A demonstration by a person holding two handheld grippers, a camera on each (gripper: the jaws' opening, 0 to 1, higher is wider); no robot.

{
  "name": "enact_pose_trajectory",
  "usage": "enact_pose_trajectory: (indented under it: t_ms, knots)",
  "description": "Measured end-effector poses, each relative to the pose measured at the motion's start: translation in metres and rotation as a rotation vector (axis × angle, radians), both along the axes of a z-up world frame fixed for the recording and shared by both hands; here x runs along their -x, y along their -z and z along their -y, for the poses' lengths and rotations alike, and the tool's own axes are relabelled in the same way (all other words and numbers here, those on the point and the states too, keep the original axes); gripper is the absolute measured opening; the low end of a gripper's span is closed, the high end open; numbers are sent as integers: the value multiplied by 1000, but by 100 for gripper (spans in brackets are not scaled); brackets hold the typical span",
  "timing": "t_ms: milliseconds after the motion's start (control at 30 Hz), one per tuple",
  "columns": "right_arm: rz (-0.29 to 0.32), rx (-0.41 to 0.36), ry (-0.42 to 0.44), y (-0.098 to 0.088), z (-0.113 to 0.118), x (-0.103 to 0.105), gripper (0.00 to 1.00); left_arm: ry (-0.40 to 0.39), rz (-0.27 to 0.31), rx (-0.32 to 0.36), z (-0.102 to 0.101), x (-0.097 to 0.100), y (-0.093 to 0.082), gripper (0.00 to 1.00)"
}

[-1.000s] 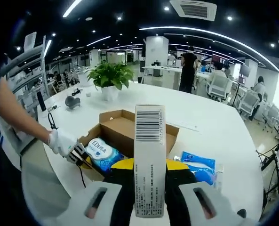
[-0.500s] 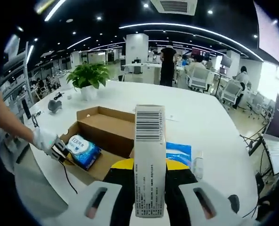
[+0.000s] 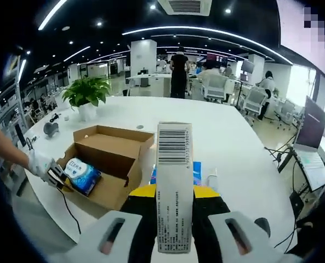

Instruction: Operate the shoe box by opening the lid, removing the specified soft item, and placing it in the target area until the item is outside and the box remains undamaged.

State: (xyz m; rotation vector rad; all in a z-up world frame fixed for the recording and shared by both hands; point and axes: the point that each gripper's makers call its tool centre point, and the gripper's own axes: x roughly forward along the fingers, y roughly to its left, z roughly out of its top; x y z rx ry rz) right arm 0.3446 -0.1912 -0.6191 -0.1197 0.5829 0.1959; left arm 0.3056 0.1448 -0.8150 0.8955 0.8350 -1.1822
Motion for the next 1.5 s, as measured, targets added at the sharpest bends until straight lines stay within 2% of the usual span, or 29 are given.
enact_pose_trajectory:
  t_ms: [333,600,867,1100,1267,1500]
  knots:
    - [-7,17,34,4,18,5,18,0,-2,0,0,0,0,4]
    - [-25,20,55,15,29,2,18,-2,-1,0,0,1,0,4]
    - [-18,36,61,16,38,-2,18,-2,-2,0,0,0,0,4]
    - [-39,32,71,25,46,-3,18,-2,-2,0,0,0,0,4]
    - [-71,41,76,38,52,-3,18,-2,-2,0,0,0,0,4]
    - [-88,42,91,43,62,-6,18,-1,-2,1,0,0,0,4]
